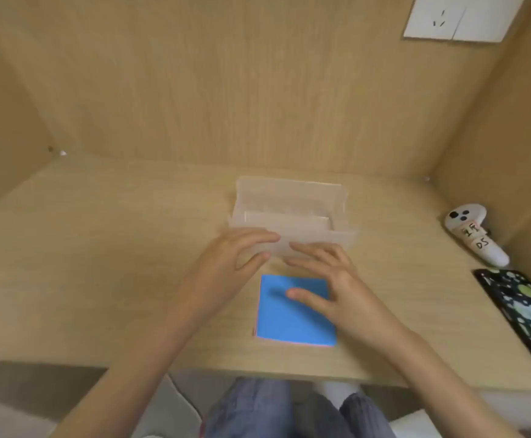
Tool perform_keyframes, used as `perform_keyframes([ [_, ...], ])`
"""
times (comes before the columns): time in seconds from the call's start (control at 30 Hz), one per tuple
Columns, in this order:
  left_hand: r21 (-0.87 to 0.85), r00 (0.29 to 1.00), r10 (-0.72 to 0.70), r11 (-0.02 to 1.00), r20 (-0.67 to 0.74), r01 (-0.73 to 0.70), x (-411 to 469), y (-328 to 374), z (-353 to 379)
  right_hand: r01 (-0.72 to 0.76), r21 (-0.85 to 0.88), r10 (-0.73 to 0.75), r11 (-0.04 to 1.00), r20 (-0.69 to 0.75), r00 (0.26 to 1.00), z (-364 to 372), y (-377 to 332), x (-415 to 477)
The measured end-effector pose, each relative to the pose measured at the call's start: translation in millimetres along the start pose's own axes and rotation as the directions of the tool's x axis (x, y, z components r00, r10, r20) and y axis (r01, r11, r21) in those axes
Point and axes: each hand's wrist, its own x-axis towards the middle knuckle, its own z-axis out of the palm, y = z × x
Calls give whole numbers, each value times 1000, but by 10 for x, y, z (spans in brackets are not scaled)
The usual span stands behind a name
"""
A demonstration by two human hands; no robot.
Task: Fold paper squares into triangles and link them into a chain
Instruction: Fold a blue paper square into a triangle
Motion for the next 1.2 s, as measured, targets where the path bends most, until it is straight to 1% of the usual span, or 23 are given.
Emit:
perform_keyframes([
  [0.03, -41, 999, -19, 999, 30, 20, -73, -23, 30, 22, -28, -22, 999, -10, 1000, 32, -17, -65],
  [0.1, -50, 991, -49, 997, 121, 55, -218, -80, 87, 47, -80, -52, 996, -55, 997, 63, -21, -190],
  [0.17, -76, 972, -72, 993, 225, 91, -360, -143, 166, 18, -44, -20, 999, -52, 998, 89, -26, -290],
  [0.23, -101, 958, -79, 989, 277, 110, -440, -217, 225, -18, -77, 19, 997, 21, 1000, 121, -25, -341],
  [0.3, -103, 954, -60, 990, 295, 95, -481, -266, 275, -40, -124, 52, 991, 95, 994, 167, -16, -387],
  [0.37, -97, 958, -47, 992, 282, 77, -494, -301, 307, -61, -133, 79, 989, 130, 988, 209, -3, -419],
  [0.47, -99, 964, -70, 990, 258, 98, -478, -333, 303, -88, -128, 103, 988, 117, 988, 216, 6, -429],
  [0.57, -76, 962, -89, 991, 258, 112, -472, -316, 293, -72, -169, 92, 983, 115, 989, 181, -13, -411],
  [0.7, -8, 957, -72, 997, 281, 77, -461, -310, 294, -42, -230, 74, 972, 134, 988, 150, -10, -383],
  [0.77, 20, 950, -75, 997, 303, 73, -455, -286, 285, -53, -194, 79, 980, 129, 989, 160, 17, -375],
  [0.83, 31, 951, -91, 996, 295, 86, -457, -264, 281, -75, -153, 93, 985, 118, 989, 187, 22, -383],
  [0.97, 58, 964, -126, 992, 235, 115, -471, -266, 291, -48, -126, 63, 991, 117, 991, 244, 31, -427],
  [1.03, 51, 976, -91, 995, 197, 83, -464, -281, 292, -36, -113, 48, 993, 99, 994, 237, 35, -417],
  [1.13, 39, 988, 40, 998, 146, -46, -447, -326, 309, -33, -101, 42, 994, 91, 995, 219, 6, -386],
  [1.2, 3, 994, 77, 997, 77, -77, -433, -351, 326, -36, -86, 42, 996, 69, 997, 212, -5, -378],
])
